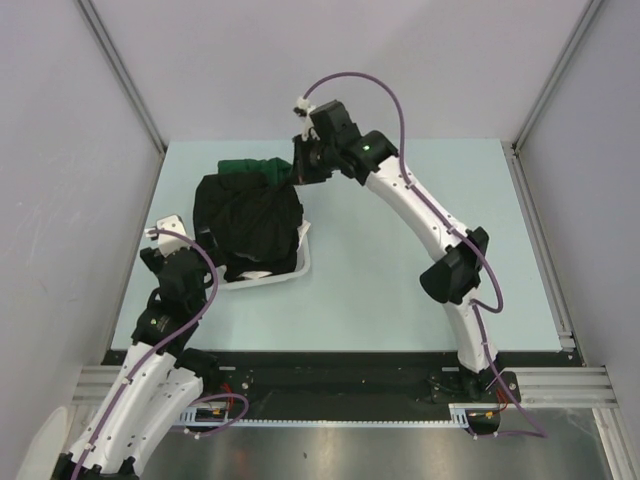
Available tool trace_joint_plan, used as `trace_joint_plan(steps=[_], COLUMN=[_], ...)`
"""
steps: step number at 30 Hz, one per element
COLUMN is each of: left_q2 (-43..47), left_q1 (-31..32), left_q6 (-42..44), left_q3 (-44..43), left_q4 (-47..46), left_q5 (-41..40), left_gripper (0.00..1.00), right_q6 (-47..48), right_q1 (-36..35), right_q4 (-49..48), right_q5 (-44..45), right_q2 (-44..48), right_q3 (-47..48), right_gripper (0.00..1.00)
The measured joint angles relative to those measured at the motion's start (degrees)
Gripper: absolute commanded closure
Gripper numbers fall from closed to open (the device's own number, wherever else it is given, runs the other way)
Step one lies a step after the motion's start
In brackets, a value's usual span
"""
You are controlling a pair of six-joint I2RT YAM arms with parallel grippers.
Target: Fold and stack the t-shirts
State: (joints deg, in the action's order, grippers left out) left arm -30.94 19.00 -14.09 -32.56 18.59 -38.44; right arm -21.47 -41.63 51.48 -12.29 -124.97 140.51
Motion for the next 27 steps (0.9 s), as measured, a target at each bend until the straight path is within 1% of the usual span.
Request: trace_joint_plan(steps=[7,14,17,22,27], left_q2=[0.0,0.2,0.2,0.1,0.2], left_q1=[0.0,0.0,0.0,0.0,0.0], left_q6=[0.0,0.0,-0.1,-0.1,-0.5], left_q3=[0.0,0.0,0.3,0.7,0.8], left_q4=[0.0,0.0,-0.4,-0.5,-0.6], left_q5=[0.1,0.2,0.5,1.2,1.4], left_gripper=[0.01,0.00,0.00,0.01,0.01], right_q6=[0.9,3.5,4.5,6.2,7.2], right_q1=[8.4,20.2,23.5,25.0,25.3], right_q4=[-2.4,-6.8,-8.7,-10.3,-10.2], right_q5=[2.0,7.2,9.4,11.4,12.7], right_q2=[5.9,16.6,21.0,26.3,27.3], right_q3=[0.1,0.1,0.0,0.0,-0.7], right_gripper=[1.00,1.00,1.00,1.00,1.00])
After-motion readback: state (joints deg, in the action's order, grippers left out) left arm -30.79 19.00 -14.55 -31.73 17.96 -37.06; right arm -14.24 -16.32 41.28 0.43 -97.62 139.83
